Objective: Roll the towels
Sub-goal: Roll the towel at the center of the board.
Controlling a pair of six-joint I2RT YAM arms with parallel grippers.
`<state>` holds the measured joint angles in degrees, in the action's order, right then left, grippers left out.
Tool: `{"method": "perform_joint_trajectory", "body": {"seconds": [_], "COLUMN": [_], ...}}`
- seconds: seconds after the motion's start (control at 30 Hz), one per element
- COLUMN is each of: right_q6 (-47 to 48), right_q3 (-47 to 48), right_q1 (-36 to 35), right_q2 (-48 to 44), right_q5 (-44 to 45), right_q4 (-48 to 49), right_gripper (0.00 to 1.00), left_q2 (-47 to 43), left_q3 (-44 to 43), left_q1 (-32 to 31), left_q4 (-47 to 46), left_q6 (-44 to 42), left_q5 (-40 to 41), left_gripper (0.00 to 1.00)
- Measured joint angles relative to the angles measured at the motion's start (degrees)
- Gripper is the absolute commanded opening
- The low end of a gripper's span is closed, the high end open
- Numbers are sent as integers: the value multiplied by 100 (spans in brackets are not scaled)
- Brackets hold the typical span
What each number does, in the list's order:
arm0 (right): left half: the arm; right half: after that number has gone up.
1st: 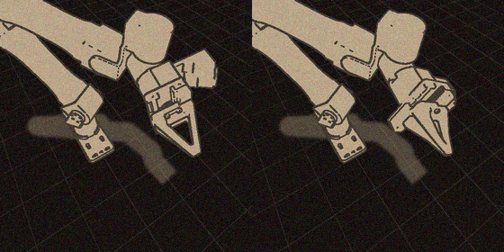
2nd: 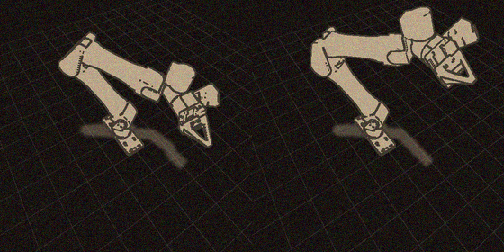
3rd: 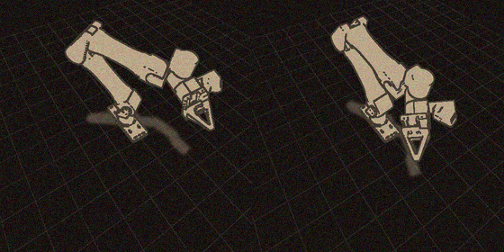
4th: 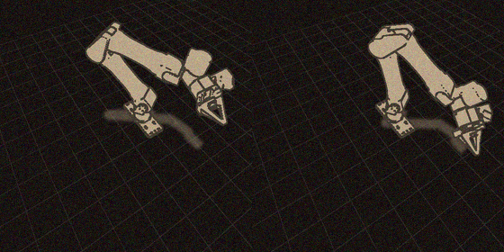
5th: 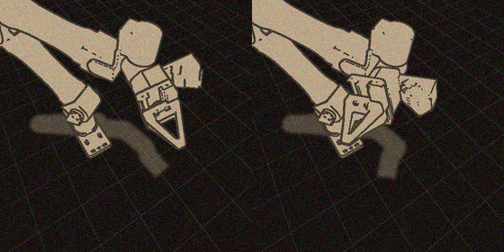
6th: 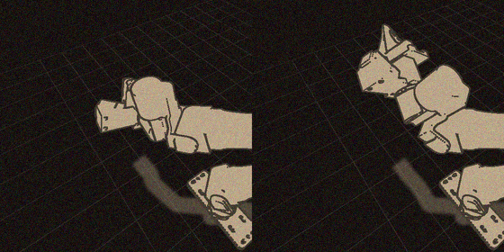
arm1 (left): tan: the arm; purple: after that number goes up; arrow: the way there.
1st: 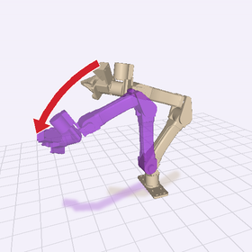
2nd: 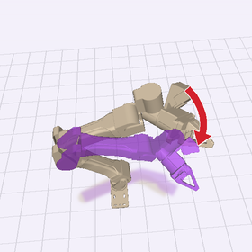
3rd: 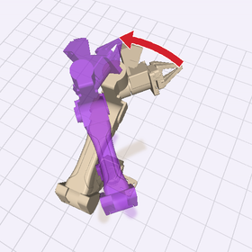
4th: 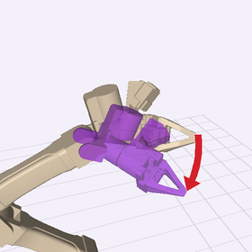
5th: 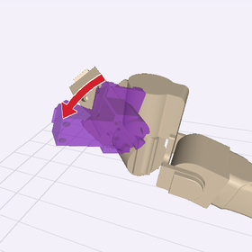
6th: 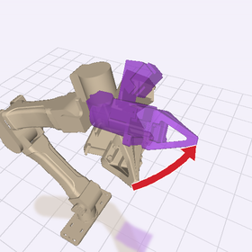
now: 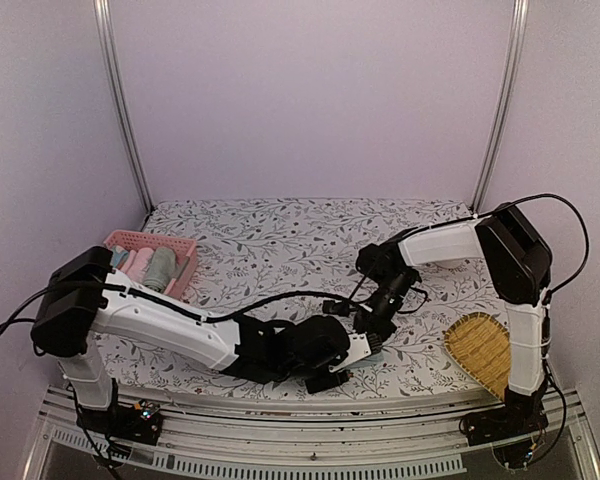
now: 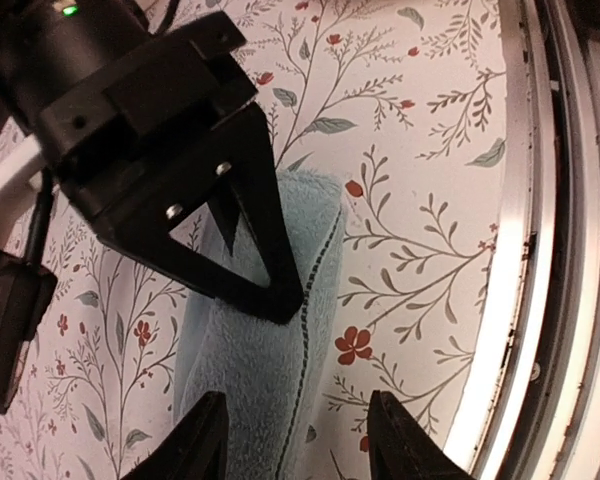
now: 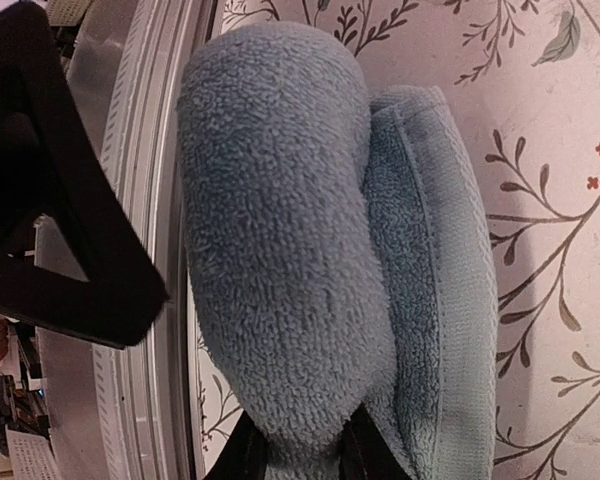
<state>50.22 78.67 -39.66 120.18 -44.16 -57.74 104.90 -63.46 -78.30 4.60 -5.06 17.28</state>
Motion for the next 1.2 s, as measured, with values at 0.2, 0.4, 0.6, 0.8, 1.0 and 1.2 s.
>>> {"method": "perform_joint_trajectory", "body": {"seconds": [0.2, 0.4, 0.6, 0.8, 1.0, 1.2], "right_q6": [-4, -4, -4, -4, -17, -55], "right_q3": [173, 260, 289, 289, 221, 157], "right_q1": [4, 11, 13, 15, 7, 55], "right_q2": [221, 328, 343, 343, 188, -625], "right_q5": [-223, -315, -317, -319, -271, 221], "right_q4": [-254, -387, -422, -426, -459, -621], "right_gripper": [13, 13, 15, 18, 42, 50], "left_q2": [680, 918, 1084, 1209, 1213, 1200], "left_q3": [-483, -597, -688, -708, -756, -796], "left_q1": [-79, -85, -52, -44, -7, 109], "left_q4": [400, 426, 407, 310, 372, 389], "left_q6": [-636, -1045, -1139, -1204, -1161, -975], "left_q5": [640, 922, 1084, 1215, 1145, 903], "left_gripper": [50, 50, 50, 41, 32, 28]}}
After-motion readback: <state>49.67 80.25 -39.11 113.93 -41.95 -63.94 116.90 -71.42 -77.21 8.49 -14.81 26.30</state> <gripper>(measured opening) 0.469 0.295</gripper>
